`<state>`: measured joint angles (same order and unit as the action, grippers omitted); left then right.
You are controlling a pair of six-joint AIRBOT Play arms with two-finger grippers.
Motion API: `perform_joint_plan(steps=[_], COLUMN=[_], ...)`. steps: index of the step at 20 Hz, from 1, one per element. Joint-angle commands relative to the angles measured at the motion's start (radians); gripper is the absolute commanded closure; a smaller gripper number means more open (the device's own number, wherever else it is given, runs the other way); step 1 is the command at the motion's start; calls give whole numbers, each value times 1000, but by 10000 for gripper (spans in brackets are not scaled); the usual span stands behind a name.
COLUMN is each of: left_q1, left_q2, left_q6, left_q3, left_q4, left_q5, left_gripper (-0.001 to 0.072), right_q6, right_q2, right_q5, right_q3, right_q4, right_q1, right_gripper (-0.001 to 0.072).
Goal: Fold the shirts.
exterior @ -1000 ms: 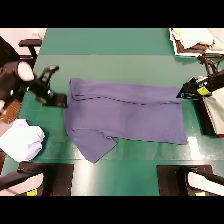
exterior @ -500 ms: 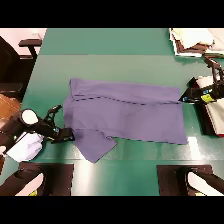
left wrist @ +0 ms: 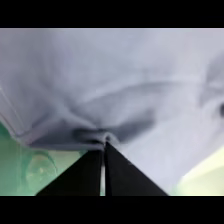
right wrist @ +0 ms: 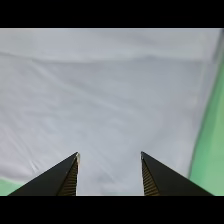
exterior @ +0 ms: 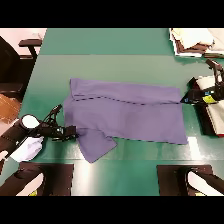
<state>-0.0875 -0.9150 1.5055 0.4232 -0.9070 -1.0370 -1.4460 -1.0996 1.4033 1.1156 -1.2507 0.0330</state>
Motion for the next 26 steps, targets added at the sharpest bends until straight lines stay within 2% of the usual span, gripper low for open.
perform_joint_plan(steps=[1, 4, 6, 9, 12, 13, 15, 16, 18, 19, 20, 23, 26], left_q1=[0, 0, 0, 0, 0, 0, 0, 0, 0, 0, 0, 0, 0], left_q2=[2, 2, 2, 2, 2, 2, 2, 2, 2, 6, 32, 175, 285], left_q6=[-22, -22, -22, -22, -27, -34, -40, -40, -48, -48, -47, 42, 43], left_q3=[54, 124, 164, 185, 185, 185, 185, 185, 188, 196, 198, 198, 198], left_q4=[-19, -76, -91, -89, -90, -90, -91, -91, -93, -96, -113, -257, -249], left_q5=[-73, -108, -108, -106, -108, -108, -107, -111, -149, -179, -193, -283, -448], left_gripper=[687, 687, 687, 686, 686, 686, 686, 686, 687, 687, 688, 689, 688], right_q6=[0, 1, 16, 31, 49, 53, 53, 53, 53, 53, 51, 29, 29], right_q2=[7, 64, 90, 71, 21, 6, -22, -32, -41, -35, -19, 85, 213], right_q5=[103, 96, 89, 75, -2, -30, -67, -74, -74, -64, -51, 14, 128], right_q3=[-75, -276, -402, -537, -601, -607, -592, -574, -525, -504, -485, -455, -411], right_q4=[-13, -63, -61, -50, 35, 80, 128, 131, 121, 110, 78, -27, -79], right_q1=[112, 312, 455, 589, 588, 571, 507, 470, 393, 359, 328, 284, 300], right_gripper=[261, 255, 174, 195, 222, 262, 285, 374, 595, 676, 692, 692, 692])
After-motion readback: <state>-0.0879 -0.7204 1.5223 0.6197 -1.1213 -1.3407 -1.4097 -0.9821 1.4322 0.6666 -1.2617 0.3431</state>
